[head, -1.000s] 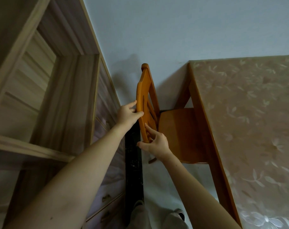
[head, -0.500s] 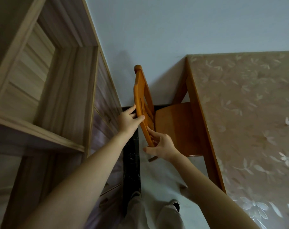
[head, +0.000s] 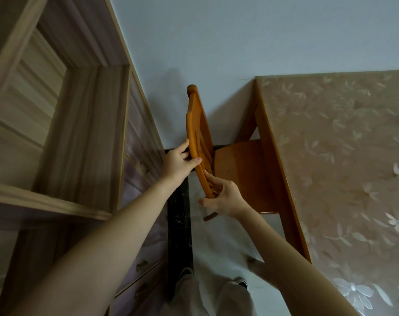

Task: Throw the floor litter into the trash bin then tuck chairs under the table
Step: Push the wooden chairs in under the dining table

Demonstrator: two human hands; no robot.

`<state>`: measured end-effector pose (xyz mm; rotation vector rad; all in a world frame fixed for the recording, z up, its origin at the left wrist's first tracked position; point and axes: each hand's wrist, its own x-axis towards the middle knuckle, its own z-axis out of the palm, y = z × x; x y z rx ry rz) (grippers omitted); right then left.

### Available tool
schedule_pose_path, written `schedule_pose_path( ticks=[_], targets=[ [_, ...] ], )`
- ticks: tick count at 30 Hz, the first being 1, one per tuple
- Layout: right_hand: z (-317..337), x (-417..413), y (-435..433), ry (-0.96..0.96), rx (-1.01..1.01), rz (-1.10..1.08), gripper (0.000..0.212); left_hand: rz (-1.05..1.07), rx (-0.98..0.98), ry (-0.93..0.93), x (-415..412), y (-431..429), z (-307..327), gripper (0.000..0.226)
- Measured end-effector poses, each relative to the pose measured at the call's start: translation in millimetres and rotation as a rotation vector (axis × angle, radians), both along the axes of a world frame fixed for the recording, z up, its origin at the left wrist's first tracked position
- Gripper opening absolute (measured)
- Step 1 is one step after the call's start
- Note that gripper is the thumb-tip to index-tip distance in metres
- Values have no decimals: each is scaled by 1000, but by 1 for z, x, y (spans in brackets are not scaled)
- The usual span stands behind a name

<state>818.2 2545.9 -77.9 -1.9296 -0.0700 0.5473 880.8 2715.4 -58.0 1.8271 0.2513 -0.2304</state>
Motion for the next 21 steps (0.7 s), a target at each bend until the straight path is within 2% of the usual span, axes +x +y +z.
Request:
schedule_pose_path(
  ticks=[10, 21],
  targets=[
    [4, 31, 2, -54, -57, -14, 87, -38, 79, 5, 37, -3, 1, 80],
    [-4, 22, -7, 10, -3, -29, 89, -20, 0, -7, 29, -8, -2, 80]
  ],
)
